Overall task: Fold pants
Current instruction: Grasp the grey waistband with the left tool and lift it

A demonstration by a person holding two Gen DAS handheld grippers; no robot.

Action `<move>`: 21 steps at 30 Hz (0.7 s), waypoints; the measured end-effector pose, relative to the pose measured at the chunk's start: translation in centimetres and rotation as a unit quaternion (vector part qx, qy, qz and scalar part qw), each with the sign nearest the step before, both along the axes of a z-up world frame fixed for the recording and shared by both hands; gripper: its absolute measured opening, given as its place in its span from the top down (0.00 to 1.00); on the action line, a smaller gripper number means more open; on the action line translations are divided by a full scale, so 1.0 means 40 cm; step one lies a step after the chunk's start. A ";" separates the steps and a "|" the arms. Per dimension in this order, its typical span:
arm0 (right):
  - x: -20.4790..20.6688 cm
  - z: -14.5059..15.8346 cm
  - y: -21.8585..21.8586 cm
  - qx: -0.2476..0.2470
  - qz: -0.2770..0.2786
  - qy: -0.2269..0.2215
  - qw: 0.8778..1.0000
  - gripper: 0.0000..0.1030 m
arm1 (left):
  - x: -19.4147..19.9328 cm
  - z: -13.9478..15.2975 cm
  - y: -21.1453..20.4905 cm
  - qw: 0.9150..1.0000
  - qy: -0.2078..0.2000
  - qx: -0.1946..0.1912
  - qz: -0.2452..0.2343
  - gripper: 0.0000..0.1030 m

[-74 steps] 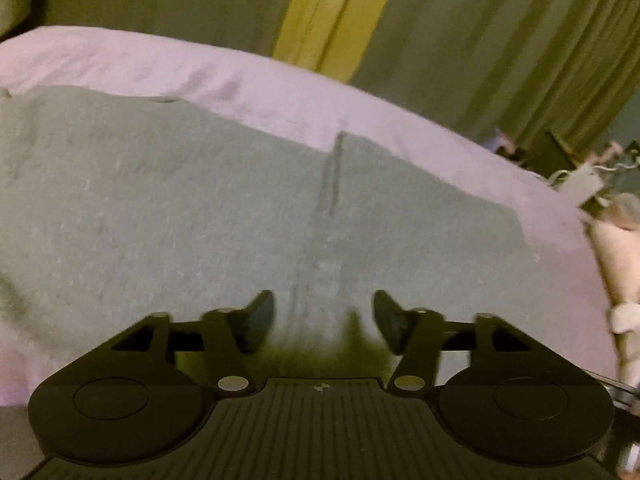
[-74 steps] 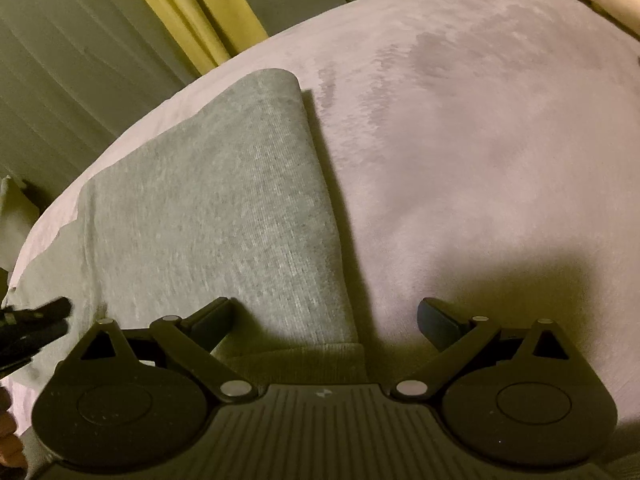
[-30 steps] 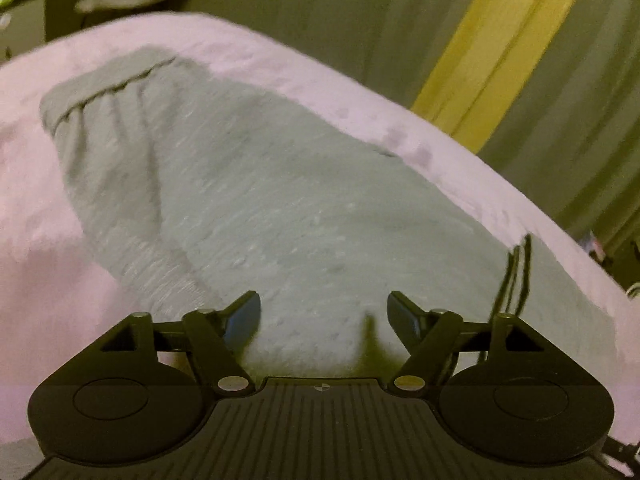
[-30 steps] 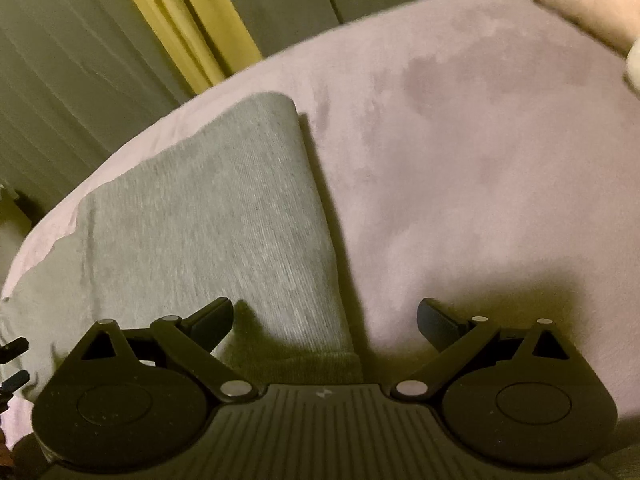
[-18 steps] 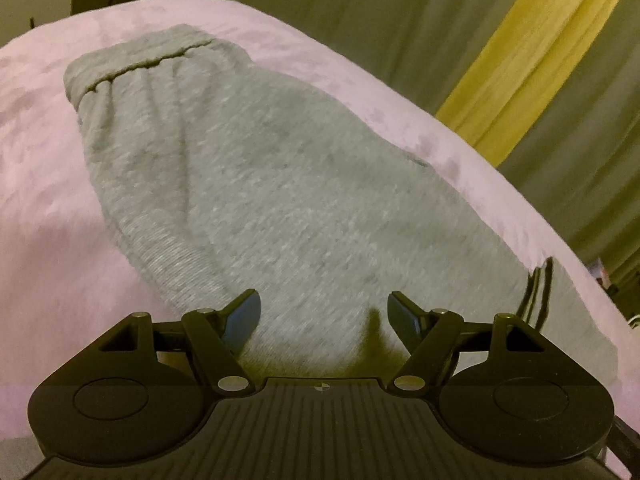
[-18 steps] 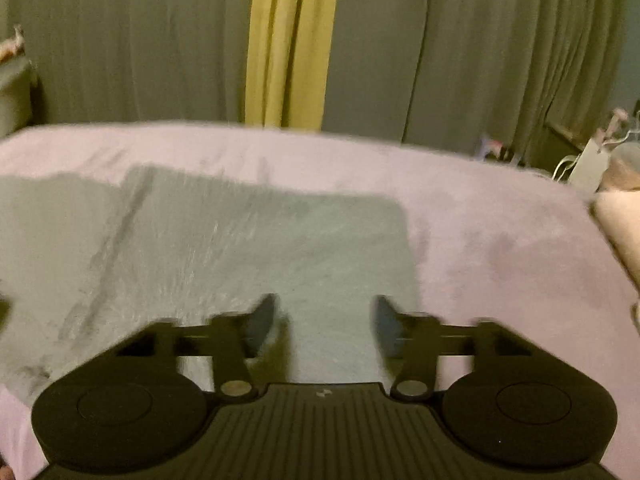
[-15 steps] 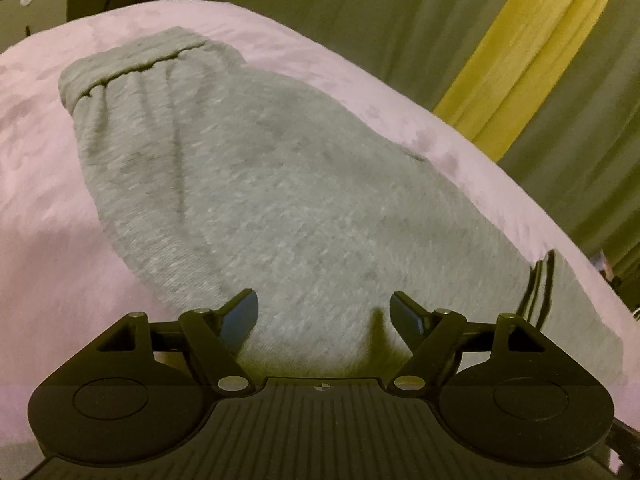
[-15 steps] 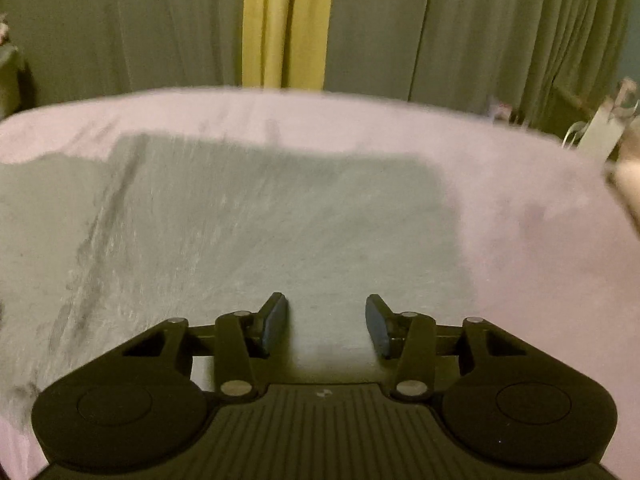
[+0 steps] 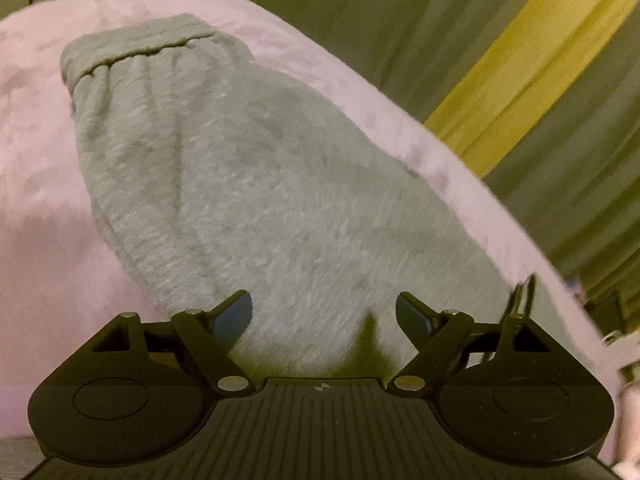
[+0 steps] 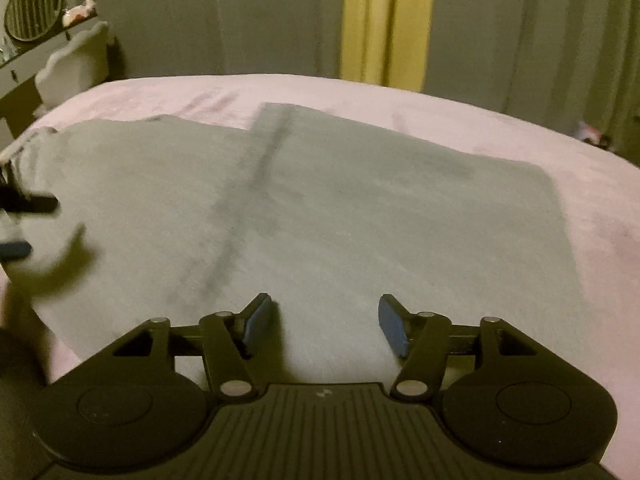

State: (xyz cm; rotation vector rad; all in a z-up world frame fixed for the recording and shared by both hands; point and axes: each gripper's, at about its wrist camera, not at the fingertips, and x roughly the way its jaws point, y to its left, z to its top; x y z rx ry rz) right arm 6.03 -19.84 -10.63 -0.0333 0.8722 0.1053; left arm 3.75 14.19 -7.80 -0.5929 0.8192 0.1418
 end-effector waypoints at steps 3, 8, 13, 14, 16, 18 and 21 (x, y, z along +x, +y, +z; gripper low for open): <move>-0.055 -0.003 -0.079 -0.009 -0.026 -0.001 1.000 0.22 | -0.015 0.026 0.058 1.000 -0.018 -0.011 0.019 0.11; -0.086 -0.035 -0.135 0.025 -0.055 -0.004 0.998 0.04 | -0.046 0.078 0.197 0.993 -0.041 0.038 0.101 0.02; -0.073 -0.065 -0.100 0.006 -0.066 -0.043 0.997 0.04 | -0.037 0.032 0.303 0.988 -0.004 0.052 0.148 0.02; -0.081 -0.066 -0.111 0.011 -0.066 -0.047 0.997 0.04 | -0.034 0.014 0.323 0.989 -0.005 0.028 0.148 0.02; -0.090 -0.066 -0.120 0.019 -0.064 -0.054 0.996 0.04 | -0.030 -0.018 0.347 0.990 -0.022 -0.022 0.140 0.02; -0.101 -0.066 -0.130 0.023 -0.064 -0.058 0.996 0.04 | -0.016 -0.043 0.358 0.990 -0.023 -0.033 0.137 0.02; -0.096 -0.072 -0.132 0.022 -0.063 -0.062 0.996 0.04 | 0.000 -0.047 0.357 0.991 -0.030 -0.016 0.131 0.02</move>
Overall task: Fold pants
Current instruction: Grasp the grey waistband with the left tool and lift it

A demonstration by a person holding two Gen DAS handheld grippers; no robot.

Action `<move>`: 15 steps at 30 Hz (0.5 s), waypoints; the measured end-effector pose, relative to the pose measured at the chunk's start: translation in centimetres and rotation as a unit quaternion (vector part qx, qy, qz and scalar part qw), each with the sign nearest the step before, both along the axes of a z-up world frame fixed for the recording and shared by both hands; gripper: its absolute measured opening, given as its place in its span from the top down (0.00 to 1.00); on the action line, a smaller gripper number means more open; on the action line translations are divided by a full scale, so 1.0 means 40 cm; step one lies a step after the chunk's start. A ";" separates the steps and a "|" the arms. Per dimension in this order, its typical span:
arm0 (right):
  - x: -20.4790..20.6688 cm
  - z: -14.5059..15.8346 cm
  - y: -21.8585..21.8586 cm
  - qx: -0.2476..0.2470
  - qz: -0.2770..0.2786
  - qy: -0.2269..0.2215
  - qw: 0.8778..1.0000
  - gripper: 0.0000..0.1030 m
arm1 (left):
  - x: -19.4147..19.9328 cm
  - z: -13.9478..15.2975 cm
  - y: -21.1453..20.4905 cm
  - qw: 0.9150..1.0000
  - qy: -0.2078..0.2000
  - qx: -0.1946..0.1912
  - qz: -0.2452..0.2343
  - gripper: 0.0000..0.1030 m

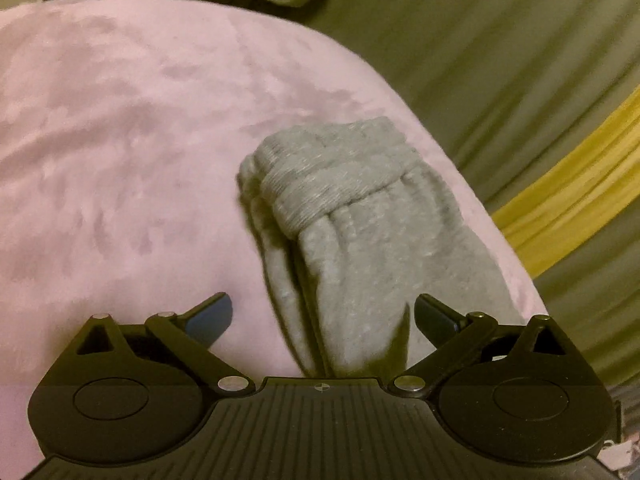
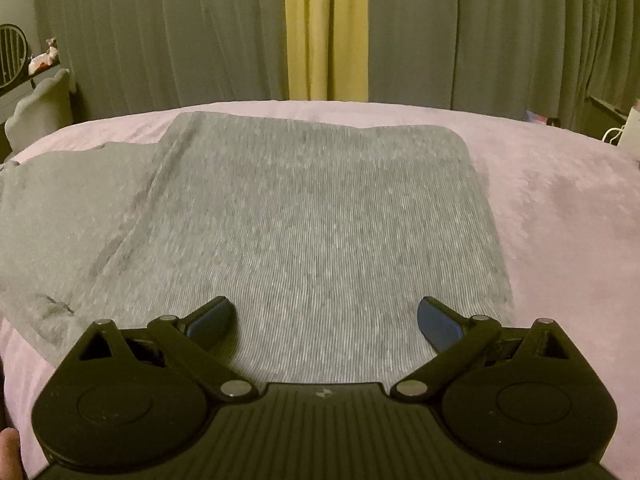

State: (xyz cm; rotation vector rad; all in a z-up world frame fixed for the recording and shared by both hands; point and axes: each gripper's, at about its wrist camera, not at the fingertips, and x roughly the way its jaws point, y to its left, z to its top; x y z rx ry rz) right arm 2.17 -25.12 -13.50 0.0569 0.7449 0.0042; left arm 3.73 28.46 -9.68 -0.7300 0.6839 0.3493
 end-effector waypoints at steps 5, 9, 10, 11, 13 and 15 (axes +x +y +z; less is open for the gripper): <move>0.002 -0.002 0.004 0.001 0.000 -0.006 1.000 0.04 | -0.001 -0.013 0.032 0.999 -0.031 -0.019 0.012 0.02; -0.001 0.002 0.003 0.002 0.000 -0.006 1.000 0.04 | -0.008 -0.024 0.075 0.995 -0.073 -0.057 0.031 0.02; -0.001 0.002 0.004 0.002 0.000 -0.006 1.000 0.04 | -0.003 -0.028 0.084 0.994 -0.079 -0.065 0.033 0.02; -0.001 0.003 0.003 0.002 0.000 -0.006 1.000 0.04 | 0.001 -0.028 0.089 0.993 -0.083 -0.070 0.034 0.02; -0.001 0.002 0.004 0.002 0.001 -0.007 1.000 0.04 | 0.004 -0.026 0.092 0.991 -0.102 -0.078 0.026 0.02; -0.001 0.003 0.004 0.002 0.000 -0.007 1.000 0.04 | 0.015 -0.035 0.090 0.989 -0.114 -0.089 0.009 0.02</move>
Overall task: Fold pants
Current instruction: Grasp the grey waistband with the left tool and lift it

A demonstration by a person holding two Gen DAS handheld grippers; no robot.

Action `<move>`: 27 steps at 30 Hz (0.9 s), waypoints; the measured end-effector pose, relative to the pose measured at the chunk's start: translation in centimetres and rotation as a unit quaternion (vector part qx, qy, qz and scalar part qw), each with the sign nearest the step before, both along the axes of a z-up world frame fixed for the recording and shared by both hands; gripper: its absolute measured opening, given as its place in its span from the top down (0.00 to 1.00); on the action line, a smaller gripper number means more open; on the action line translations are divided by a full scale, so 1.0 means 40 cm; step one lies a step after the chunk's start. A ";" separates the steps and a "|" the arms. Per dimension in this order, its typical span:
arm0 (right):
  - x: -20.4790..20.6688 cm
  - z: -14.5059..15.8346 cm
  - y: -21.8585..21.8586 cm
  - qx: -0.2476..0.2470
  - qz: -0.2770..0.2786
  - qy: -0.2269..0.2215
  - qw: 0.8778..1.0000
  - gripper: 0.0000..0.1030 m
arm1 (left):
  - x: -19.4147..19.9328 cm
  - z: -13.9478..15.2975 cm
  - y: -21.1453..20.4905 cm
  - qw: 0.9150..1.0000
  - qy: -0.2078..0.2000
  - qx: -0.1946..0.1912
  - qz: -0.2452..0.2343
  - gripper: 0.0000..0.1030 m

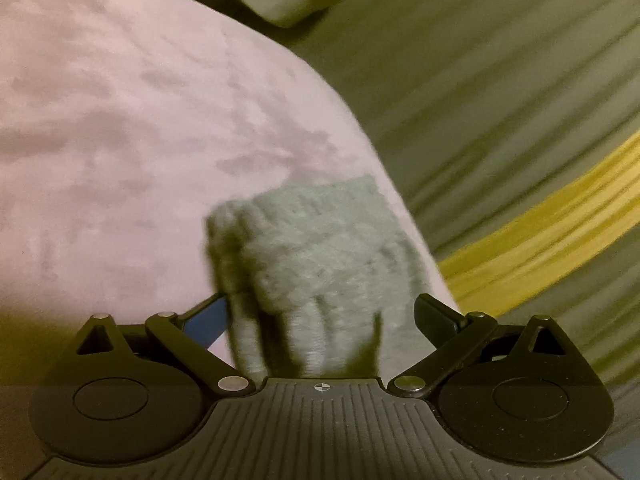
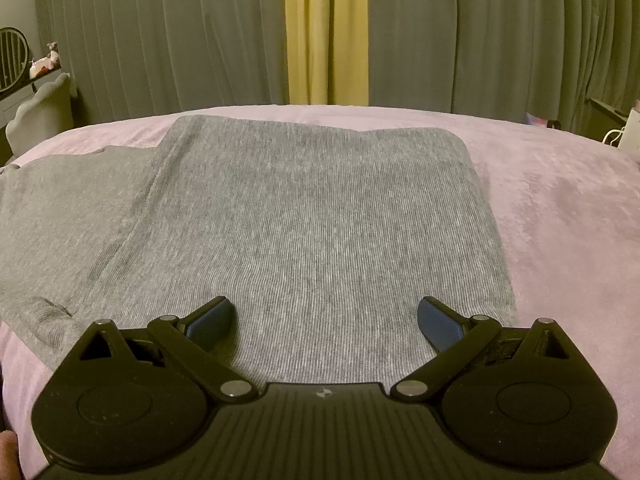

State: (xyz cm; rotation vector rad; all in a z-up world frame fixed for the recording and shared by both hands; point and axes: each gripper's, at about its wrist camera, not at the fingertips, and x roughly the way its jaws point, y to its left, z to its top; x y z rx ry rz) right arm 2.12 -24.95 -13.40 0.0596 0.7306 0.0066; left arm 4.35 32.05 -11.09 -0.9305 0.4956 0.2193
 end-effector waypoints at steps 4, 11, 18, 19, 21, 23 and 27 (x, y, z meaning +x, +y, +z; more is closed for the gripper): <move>0.000 0.001 0.000 -0.001 0.001 -0.003 1.000 0.04 | 0.003 -0.007 -0.003 1.000 -0.019 0.002 -0.009 0.02; 0.003 -0.002 0.000 -0.003 0.001 -0.008 1.000 0.04 | 0.021 -0.023 0.020 1.000 -0.019 -0.015 -0.010 0.02; 0.002 -0.001 0.001 -0.003 0.000 -0.010 1.000 0.04 | 0.008 -0.053 0.061 0.997 -0.023 -0.067 0.010 0.46; 0.001 -0.001 0.002 -0.003 0.000 -0.011 1.000 0.04 | 0.005 -0.060 0.066 0.996 -0.027 -0.079 0.015 0.49; 0.001 -0.001 0.002 -0.003 0.000 -0.012 1.000 0.04 | 0.009 -0.051 0.056 0.998 -0.027 -0.062 0.012 0.50; 0.001 -0.001 0.002 -0.003 0.000 -0.012 1.000 0.04 | 0.020 -0.042 0.041 0.999 -0.019 -0.036 0.007 0.47; 0.002 -0.002 0.001 -0.003 0.000 -0.013 1.000 0.04 | 0.038 -0.046 0.038 0.999 -0.012 -0.035 0.008 0.41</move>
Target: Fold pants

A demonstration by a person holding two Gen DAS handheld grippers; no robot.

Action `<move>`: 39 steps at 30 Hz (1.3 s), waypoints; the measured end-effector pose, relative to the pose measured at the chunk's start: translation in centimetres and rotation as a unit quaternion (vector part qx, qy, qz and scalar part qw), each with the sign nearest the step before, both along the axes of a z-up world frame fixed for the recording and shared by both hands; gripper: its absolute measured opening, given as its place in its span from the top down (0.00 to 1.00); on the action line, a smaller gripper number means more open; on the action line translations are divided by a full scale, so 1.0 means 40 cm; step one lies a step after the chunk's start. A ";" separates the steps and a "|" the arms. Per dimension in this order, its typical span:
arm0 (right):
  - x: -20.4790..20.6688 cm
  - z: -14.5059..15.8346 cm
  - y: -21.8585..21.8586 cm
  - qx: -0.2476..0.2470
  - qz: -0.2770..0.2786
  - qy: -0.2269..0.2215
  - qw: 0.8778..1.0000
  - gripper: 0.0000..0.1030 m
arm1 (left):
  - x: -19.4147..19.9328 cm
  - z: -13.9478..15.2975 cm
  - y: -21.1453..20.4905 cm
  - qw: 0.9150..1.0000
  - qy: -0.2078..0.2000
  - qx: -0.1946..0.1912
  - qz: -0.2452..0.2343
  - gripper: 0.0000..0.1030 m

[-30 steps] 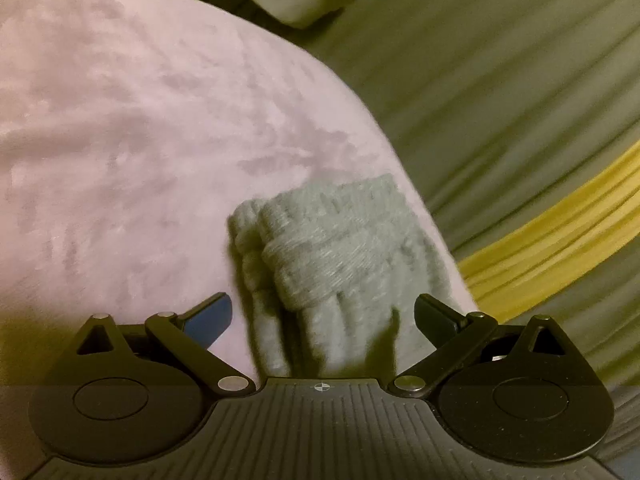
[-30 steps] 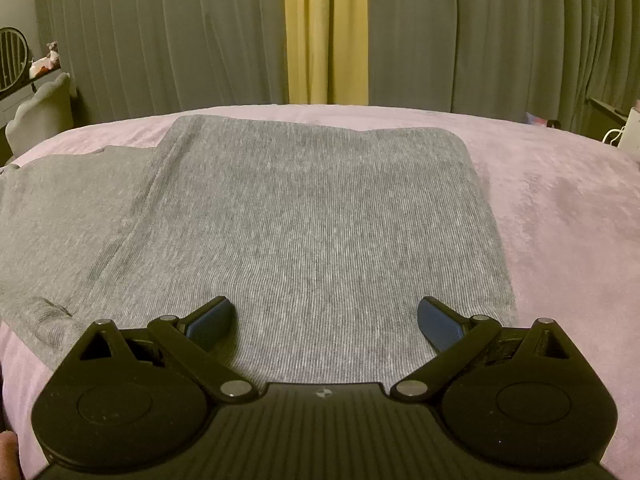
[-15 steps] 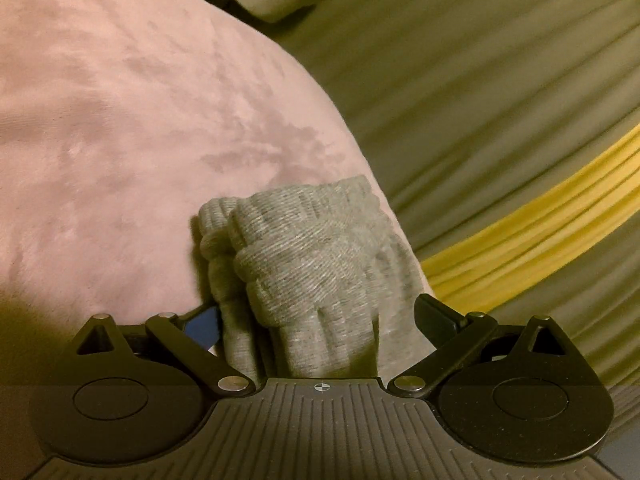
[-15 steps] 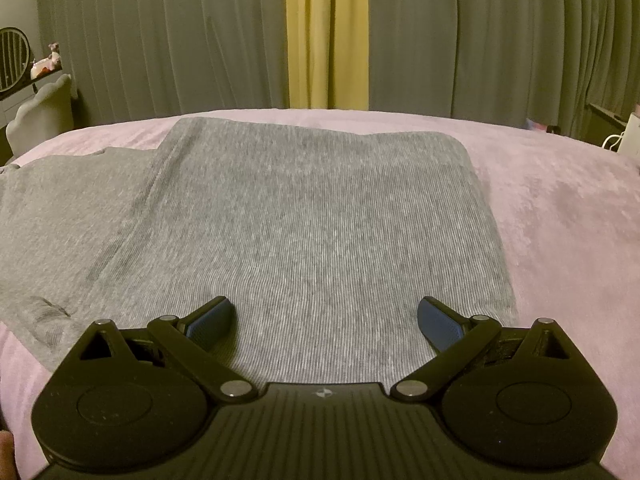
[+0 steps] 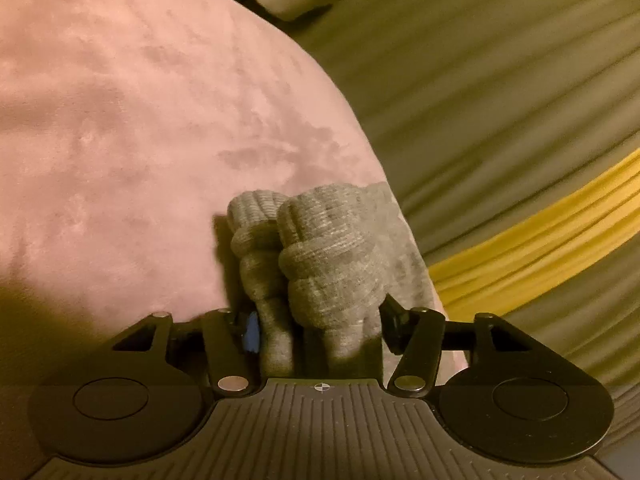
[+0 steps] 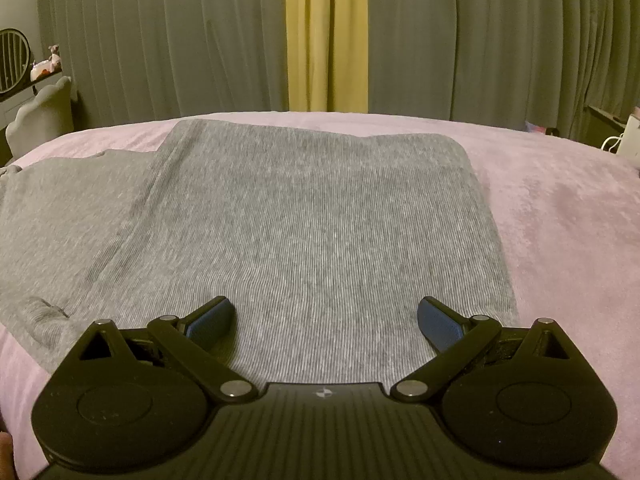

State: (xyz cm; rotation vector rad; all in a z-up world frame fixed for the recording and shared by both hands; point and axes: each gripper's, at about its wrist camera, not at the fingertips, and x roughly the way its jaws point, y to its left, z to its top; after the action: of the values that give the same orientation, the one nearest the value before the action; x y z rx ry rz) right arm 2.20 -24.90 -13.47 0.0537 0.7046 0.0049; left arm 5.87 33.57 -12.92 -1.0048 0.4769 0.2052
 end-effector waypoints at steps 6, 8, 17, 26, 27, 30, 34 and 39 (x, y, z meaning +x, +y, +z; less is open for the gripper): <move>0.002 0.009 0.000 -0.002 -0.001 0.006 1.000 0.04 | -0.022 0.064 -0.022 1.000 -0.020 0.002 0.002 0.64; 0.008 0.021 -0.001 0.001 -0.003 0.021 1.000 0.04 | -0.022 0.130 -0.067 0.998 -0.032 0.056 -0.018 0.67; -0.045 0.147 -0.092 0.079 -0.074 -0.028 0.994 0.04 | -0.022 0.449 -0.476 0.943 -0.148 0.241 -0.177 0.67; -0.147 0.186 -0.232 0.105 -0.136 -0.038 0.984 0.04 | -0.017 0.270 -1.057 0.819 -0.077 0.415 -0.390 0.66; -0.155 0.180 -0.254 0.124 -0.151 -0.037 0.980 0.04 | -0.023 0.225 -1.110 0.797 -0.055 0.447 -0.402 0.65; -0.154 0.158 -0.297 0.164 -0.184 -0.023 0.969 0.04 | -0.050 0.113 -1.243 0.713 0.014 0.552 -0.432 0.60; -0.132 0.142 -0.299 0.169 -0.177 -0.008 0.970 0.04 | -0.109 0.113 -1.253 0.659 0.014 0.585 -0.472 0.24; -0.113 0.140 -0.278 0.172 -0.137 0.013 0.975 0.04 | -0.121 0.208 -1.068 0.746 0.003 0.473 -0.468 0.08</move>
State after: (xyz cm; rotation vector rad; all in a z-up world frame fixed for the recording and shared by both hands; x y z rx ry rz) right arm -2.33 -36.03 -7.88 0.4849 0.7125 -0.1388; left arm 1.02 -9.14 -4.60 0.3105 0.7211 -0.4431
